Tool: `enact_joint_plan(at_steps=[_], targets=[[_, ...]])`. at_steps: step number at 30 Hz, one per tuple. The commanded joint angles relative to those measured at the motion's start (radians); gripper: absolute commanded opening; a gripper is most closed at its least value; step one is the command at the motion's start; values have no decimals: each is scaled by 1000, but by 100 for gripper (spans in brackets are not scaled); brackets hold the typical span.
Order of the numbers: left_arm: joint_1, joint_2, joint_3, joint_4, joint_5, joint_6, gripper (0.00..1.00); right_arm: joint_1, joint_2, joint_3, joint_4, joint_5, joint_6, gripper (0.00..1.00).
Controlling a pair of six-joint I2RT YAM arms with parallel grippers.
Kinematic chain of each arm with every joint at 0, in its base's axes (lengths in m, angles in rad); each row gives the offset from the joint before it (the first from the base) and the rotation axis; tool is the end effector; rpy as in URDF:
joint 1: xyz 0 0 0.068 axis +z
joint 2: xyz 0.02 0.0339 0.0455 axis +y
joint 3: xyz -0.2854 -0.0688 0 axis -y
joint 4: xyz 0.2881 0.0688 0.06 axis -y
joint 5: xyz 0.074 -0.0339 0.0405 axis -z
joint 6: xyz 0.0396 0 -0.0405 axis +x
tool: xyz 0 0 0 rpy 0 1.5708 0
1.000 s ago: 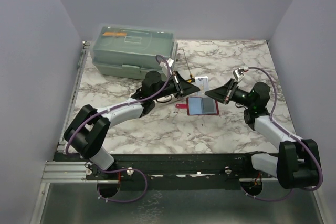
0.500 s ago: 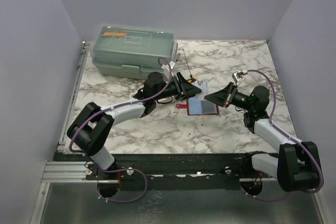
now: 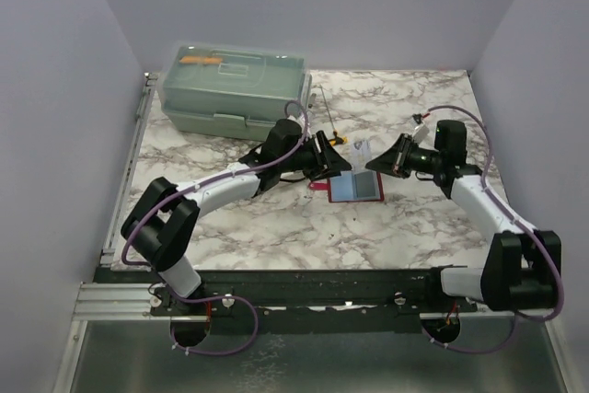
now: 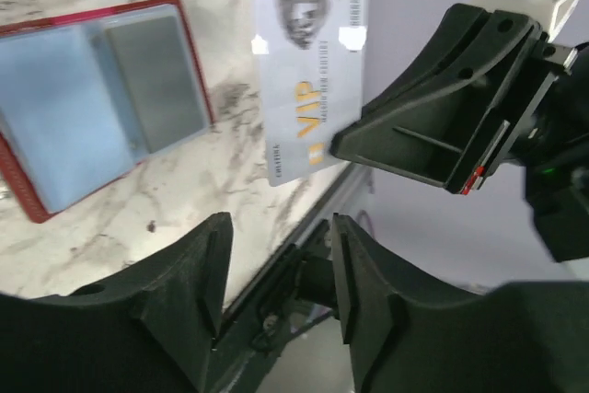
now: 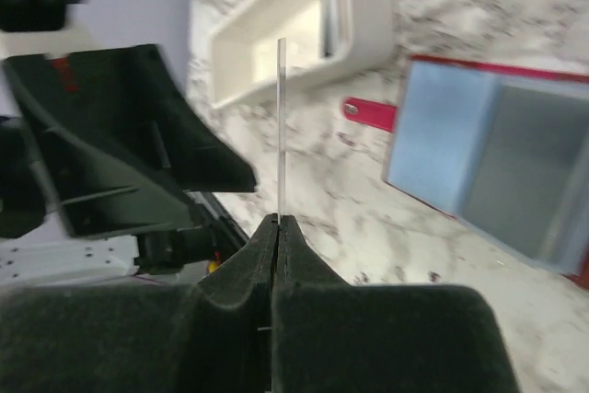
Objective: Put the credit cards into the card holder
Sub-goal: Insert the credit card into the card holder.
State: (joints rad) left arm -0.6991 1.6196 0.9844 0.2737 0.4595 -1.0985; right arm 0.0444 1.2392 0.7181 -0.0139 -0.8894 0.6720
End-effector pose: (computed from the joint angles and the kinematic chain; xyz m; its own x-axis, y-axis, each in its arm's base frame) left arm 0.2978 -0.2733 0.2372 -0.9196 -0.2696 -0.2858 0.1658 0.3933 -0.9043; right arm 0.2903 0.0437 0.2415 -0.8316 0.3556 -0.4267 -0.2272 0.4833 0.8455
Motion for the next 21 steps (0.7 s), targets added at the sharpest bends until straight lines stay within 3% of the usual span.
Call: enact_joint_plan(at_steps=[1, 12, 21], targets=[[-62, 73, 124, -371, -176, 197, 49, -13, 153, 72, -436, 86, -324, 0], [-131, 263, 272, -505, -366, 288, 38, -20, 303, 64, -384, 80, -359, 0], [-131, 343, 304, -541, -414, 290, 30, -20, 339, 73, -393, 147, -363, 0]])
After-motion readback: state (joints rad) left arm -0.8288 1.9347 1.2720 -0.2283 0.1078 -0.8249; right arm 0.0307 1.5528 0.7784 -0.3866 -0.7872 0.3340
